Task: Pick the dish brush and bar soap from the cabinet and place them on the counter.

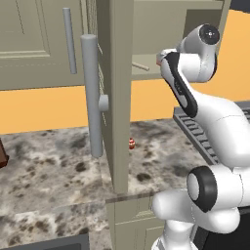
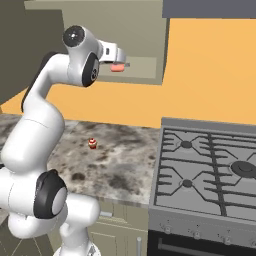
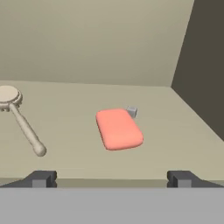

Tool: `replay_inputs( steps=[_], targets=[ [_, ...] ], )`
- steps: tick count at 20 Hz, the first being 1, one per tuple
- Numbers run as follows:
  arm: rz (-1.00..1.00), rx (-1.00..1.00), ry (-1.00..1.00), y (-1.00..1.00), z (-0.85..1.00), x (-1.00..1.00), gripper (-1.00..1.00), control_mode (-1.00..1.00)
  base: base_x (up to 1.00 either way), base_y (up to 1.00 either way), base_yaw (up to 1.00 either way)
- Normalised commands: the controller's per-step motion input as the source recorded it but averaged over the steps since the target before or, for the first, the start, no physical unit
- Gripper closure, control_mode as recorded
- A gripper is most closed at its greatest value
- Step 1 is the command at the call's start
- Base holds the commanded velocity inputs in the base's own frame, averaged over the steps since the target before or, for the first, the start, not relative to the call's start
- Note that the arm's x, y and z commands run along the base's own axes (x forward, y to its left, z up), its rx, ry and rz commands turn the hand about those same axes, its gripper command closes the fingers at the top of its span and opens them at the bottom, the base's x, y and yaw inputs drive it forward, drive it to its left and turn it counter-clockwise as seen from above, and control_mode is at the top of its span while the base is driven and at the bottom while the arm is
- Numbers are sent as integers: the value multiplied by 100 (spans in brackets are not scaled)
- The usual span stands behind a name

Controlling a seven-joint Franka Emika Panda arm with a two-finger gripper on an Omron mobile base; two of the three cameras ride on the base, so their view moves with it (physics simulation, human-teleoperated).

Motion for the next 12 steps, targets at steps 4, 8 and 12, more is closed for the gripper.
replay_inputs(
  steps=[4, 8, 12],
  targets=[
    [0, 0, 3, -6, -15, 21, -100, -100, 0, 0, 0],
    [0, 0, 2, -2, -8, 28, -100, -100, 0, 0, 0],
    [0, 0, 3, 0, -5, 35, -100, -100, 0, 0, 0]
  ],
)
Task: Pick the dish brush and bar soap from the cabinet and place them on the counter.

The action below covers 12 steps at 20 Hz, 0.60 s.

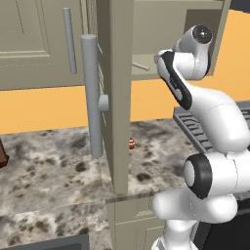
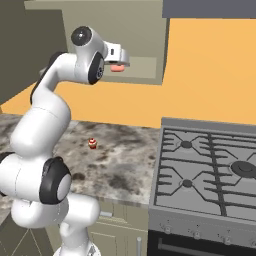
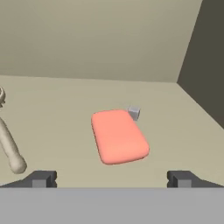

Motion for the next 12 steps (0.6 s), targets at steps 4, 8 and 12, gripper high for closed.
replay_inputs(
  steps=[4, 8, 12],
  targets=[
    [0, 0, 3, -1, -6, 31, -100, -100, 0, 0, 0],
    [0, 0, 5, -2, -9, 30, -100, -100, 0, 0, 0],
    [0, 0, 5, -5, -8, 27, -100, -100, 0, 0, 0]
  ],
)
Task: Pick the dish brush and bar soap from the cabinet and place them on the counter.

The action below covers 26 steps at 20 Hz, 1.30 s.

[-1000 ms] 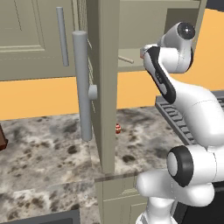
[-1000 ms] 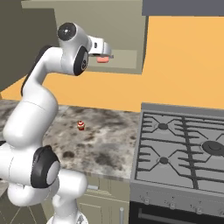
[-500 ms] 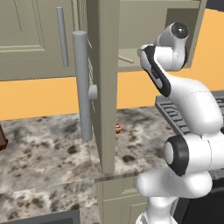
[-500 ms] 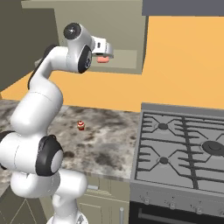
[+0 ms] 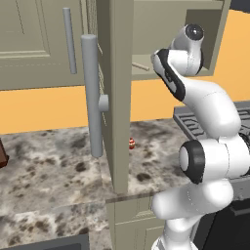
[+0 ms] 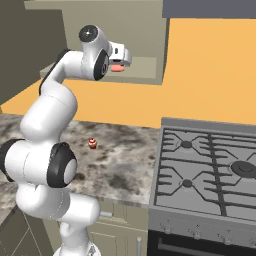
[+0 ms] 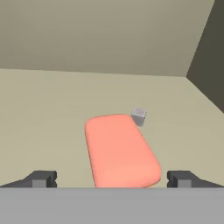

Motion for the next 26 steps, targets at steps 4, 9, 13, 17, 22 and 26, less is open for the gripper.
replay_inputs(
  steps=[4, 9, 13, 17, 22, 26],
  targets=[
    [0, 0, 3, -8, -8, 25, -100, -100, 0, 0, 0],
    [0, 0, 4, -6, -12, 23, -100, -100, 0, 0, 0],
    [0, 0, 6, 0, -19, 22, -100, -100, 0, 0, 0],
    [0, 0, 7, 0, -20, 24, -100, -100, 0, 0, 0],
    [0, 0, 5, 0, -14, 17, 100, -100, 0, 0, 0],
    [0, 0, 1, -3, -6, 2, 100, -100, 0, 0, 0]
  ],
)
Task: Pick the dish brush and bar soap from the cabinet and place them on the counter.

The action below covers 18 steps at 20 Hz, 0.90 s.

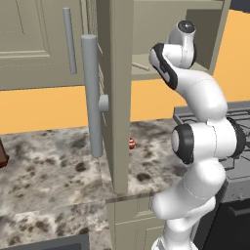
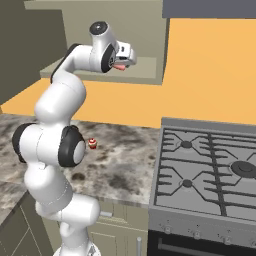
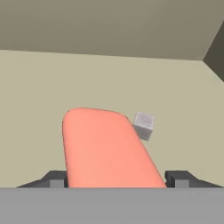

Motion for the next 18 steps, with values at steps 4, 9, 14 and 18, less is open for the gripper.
replay_inputs(
  steps=[4, 9, 14, 18],
  targets=[
    [0, 0, 0, -10, -9, -20, 100, -100, 0, 0, 0],
    [0, 0, -1, -12, -6, -33, 100, -100, 0, 0, 0],
    [0, 0, -5, -4, 0, -43, 100, -100, 0, 0, 0],
    [0, 0, -5, -1, 0, -46, 100, -100, 0, 0, 0]
  ],
)
